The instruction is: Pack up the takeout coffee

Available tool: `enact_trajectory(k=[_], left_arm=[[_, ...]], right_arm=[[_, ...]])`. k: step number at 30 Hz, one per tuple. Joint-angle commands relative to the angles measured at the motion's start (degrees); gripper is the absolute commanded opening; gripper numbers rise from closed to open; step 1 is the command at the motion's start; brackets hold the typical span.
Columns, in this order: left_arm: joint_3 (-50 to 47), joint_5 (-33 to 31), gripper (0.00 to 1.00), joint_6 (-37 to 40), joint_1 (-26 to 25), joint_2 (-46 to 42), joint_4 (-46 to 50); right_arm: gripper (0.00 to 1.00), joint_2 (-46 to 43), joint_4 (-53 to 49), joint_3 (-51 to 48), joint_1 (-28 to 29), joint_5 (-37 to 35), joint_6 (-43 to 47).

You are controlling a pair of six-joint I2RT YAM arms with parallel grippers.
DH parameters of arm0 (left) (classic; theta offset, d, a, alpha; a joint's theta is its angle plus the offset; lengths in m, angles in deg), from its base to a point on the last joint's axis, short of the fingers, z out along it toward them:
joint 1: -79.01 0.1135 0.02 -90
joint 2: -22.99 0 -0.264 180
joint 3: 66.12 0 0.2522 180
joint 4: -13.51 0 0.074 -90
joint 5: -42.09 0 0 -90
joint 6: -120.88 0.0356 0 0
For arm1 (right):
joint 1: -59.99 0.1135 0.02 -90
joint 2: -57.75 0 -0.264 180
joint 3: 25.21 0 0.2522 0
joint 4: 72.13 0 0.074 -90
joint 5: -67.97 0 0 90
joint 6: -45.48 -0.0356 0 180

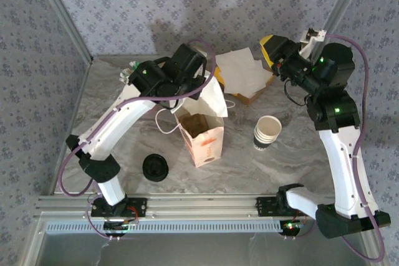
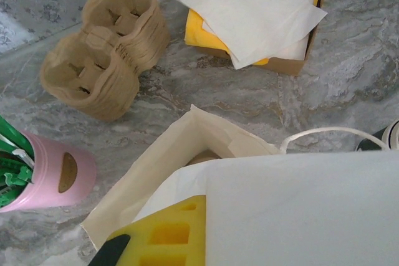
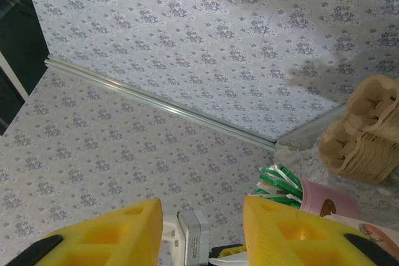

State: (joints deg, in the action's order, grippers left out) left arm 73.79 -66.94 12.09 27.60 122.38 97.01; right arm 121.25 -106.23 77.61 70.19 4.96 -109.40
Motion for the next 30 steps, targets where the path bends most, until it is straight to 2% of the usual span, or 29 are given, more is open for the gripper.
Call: enact_trajectory(k=[1,7,13,18,26,30], left_arm=[[0.00,0.23,0.00,-5.71,0.08,-1.42,-0.40],[-10.55,5.69,0.00,-12.16,0.63,-6.02,-9.53],[-14.09,7.28,0.00,-15.90,0.70,-7.60,-13.44],[-16.41,7.72,0.00,-16.53,2.00,-8.07,-15.34],[-22.79,6.82,0.00,-14.30,5.42,-11.72,-21.93],[-25.42,6.38,0.00,-12.33,6.38,-12.95,-22.29]], right_arm=[[0.40,-1.32,1.36,-0.37,-0.39,1.05,0.12],[0.40,-1.45,1.15,-0.20,-0.47,1.05,0.15],[0.40,-1.72,0.85,-0.02,-0.68,1.01,0.14],[0.40,-1.94,0.77,-0.19,-0.68,1.32,0.11],[0.40,-2.92,0.78,-1.66,-0.71,1.25,0.20],[0.40,-2.86,0.89,-2.12,-0.78,1.33,0.19]])
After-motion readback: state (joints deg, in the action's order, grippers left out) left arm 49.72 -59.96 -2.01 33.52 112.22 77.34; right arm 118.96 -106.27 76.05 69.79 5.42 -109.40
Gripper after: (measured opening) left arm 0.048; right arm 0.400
